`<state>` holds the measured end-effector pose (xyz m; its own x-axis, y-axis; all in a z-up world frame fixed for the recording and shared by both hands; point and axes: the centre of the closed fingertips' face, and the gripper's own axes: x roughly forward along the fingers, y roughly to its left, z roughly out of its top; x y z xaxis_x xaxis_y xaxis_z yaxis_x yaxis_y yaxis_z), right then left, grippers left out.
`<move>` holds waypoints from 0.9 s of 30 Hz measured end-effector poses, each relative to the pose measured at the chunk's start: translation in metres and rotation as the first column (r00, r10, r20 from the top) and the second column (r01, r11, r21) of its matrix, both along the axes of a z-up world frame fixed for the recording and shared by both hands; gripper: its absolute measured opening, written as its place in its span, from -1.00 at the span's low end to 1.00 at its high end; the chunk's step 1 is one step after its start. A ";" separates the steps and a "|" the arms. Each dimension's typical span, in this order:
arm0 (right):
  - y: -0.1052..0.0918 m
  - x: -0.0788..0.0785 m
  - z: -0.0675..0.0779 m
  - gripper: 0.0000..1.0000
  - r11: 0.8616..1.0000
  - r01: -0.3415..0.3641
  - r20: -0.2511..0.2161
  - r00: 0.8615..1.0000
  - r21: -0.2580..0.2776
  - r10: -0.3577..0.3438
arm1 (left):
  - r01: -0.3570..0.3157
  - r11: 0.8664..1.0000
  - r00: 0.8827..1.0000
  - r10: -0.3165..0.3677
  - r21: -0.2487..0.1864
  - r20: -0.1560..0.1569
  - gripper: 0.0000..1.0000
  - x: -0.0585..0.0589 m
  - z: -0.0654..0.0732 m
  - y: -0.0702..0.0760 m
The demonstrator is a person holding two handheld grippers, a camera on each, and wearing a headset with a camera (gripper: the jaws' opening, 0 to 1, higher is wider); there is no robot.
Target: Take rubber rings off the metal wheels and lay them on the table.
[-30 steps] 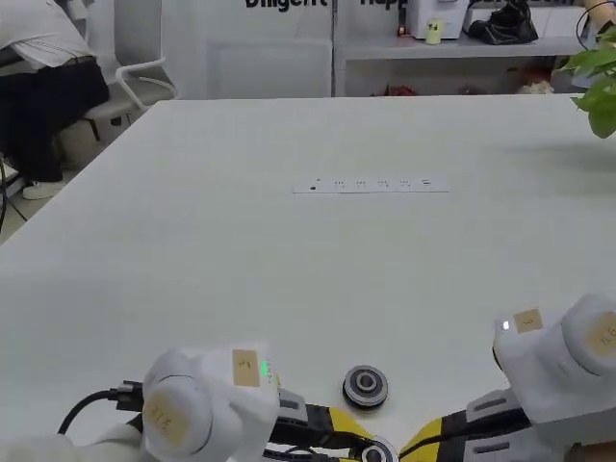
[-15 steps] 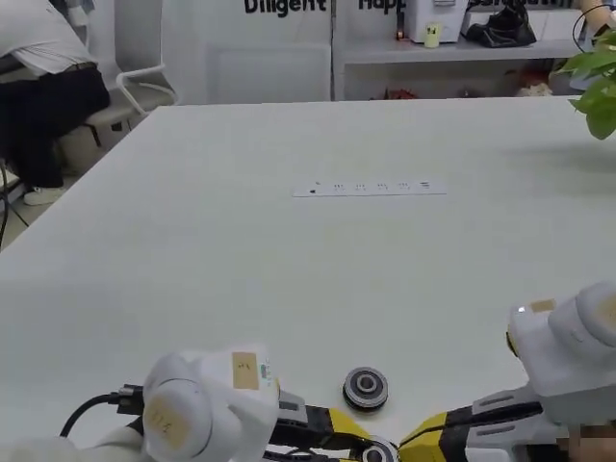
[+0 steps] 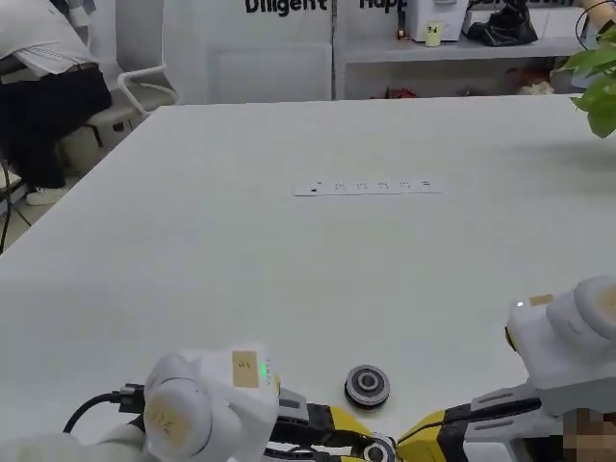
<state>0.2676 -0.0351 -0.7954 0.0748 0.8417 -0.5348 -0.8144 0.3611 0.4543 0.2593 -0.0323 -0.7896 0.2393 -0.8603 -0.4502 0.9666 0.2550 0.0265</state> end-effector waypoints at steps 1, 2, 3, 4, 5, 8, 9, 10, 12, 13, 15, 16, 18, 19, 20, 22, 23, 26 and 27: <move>0.000 0.000 0.000 -1.00 1.000 -0.002 0.001 1.000 0.000 0.002 | 0.001 1.000 1.000 -0.001 0.000 0.001 -0.73 0.000 0.000 0.000; 0.001 0.000 0.001 -1.00 1.000 -0.002 0.001 1.000 0.000 0.002 | 0.002 1.000 1.000 -0.002 0.002 0.003 -0.73 0.000 0.000 0.000; 0.001 0.000 0.001 -1.00 1.000 -0.003 0.001 1.000 -0.001 0.003 | 0.002 1.000 1.000 -0.002 0.002 0.005 -0.73 0.000 0.000 0.000; 0.001 -0.001 0.001 -1.00 1.000 -0.003 0.001 1.000 -0.001 0.003 | 0.002 1.000 1.000 -0.002 0.003 0.007 -0.73 0.000 0.000 0.000; 0.001 -0.001 0.001 -1.00 1.000 -0.004 0.002 1.000 0.000 0.004 | 0.002 1.000 1.000 -0.002 0.004 0.007 -0.73 0.000 0.000 0.000; 0.001 -0.001 0.001 -1.00 1.000 -0.006 0.003 1.000 0.001 0.006 | 0.002 1.000 1.000 -0.002 0.005 0.008 -0.73 0.000 0.000 0.000; 0.001 -0.001 0.001 -1.00 1.000 -0.005 0.002 1.000 0.003 0.005 | 0.002 1.000 1.000 -0.003 0.006 0.009 -0.73 0.000 0.000 0.000; 0.001 -0.001 0.002 -1.00 1.000 -0.005 0.001 1.000 0.004 0.005 | 0.003 1.000 1.000 -0.003 0.006 0.009 -0.73 0.000 0.000 0.000; 0.002 -0.001 0.002 -1.00 1.000 -0.005 0.000 1.000 0.006 0.005 | 0.003 1.000 1.000 -0.004 0.007 0.011 -0.73 0.000 -0.001 0.000; 0.002 -0.001 0.002 -1.00 1.000 -0.006 -0.001 1.000 0.006 0.006 | 0.004 1.000 1.000 -0.004 0.008 0.011 -0.73 0.001 -0.001 0.001; 0.003 -0.001 0.003 -1.00 1.000 -0.006 -0.002 1.000 0.008 0.006 | 0.004 1.000 1.000 -0.004 0.008 0.012 -0.73 0.001 -0.001 0.001; 0.003 -0.001 0.003 -1.00 1.000 -0.007 -0.002 1.000 0.009 0.007 | 0.004 1.000 1.000 -0.004 0.008 0.012 -0.73 0.001 -0.002 0.001; 0.003 -0.002 0.004 -1.00 1.000 -0.006 -0.004 1.000 0.014 0.007 | 0.005 1.000 1.000 -0.005 0.009 0.013 -0.73 0.002 -0.002 0.002; 0.003 -0.001 0.004 -1.00 1.000 -0.007 -0.004 1.000 0.015 0.007 | 0.005 1.000 1.000 -0.005 0.009 0.014 -0.73 0.002 -0.002 0.002; 0.004 -0.002 0.005 -1.00 1.000 -0.008 -0.003 1.000 0.016 0.008 | 0.005 1.000 1.000 -0.005 0.009 0.014 -0.73 0.002 -0.002 0.002; 0.005 -0.002 0.006 -1.00 1.000 -0.011 -0.004 1.000 0.025 0.011 | 0.005 1.000 1.000 -0.005 0.010 0.014 -0.73 0.002 -0.002 0.002; 0.007 -0.003 0.009 -1.00 0.999 -0.011 -0.009 1.000 0.042 0.012 | 0.004 1.000 1.000 -0.004 0.010 0.014 -0.73 0.002 -0.002 0.002; 0.017 0.000 0.029 -1.00 0.989 0.006 -0.018 1.000 0.145 -0.004 | 0.003 1.000 1.000 -0.003 0.012 0.017 -0.73 0.002 -0.002 0.001; 0.014 0.000 0.028 -1.00 0.993 0.002 -0.016 1.000 0.122 0.000 | 0.003 1.000 1.000 -0.003 0.013 0.017 -0.73 0.002 -0.001 0.000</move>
<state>0.2680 -0.0214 -0.7678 0.0684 0.9004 -0.4296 -0.8066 0.3033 0.5074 0.2614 -0.0319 -0.7911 0.2448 -0.8553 -0.4567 0.9666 0.2519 0.0464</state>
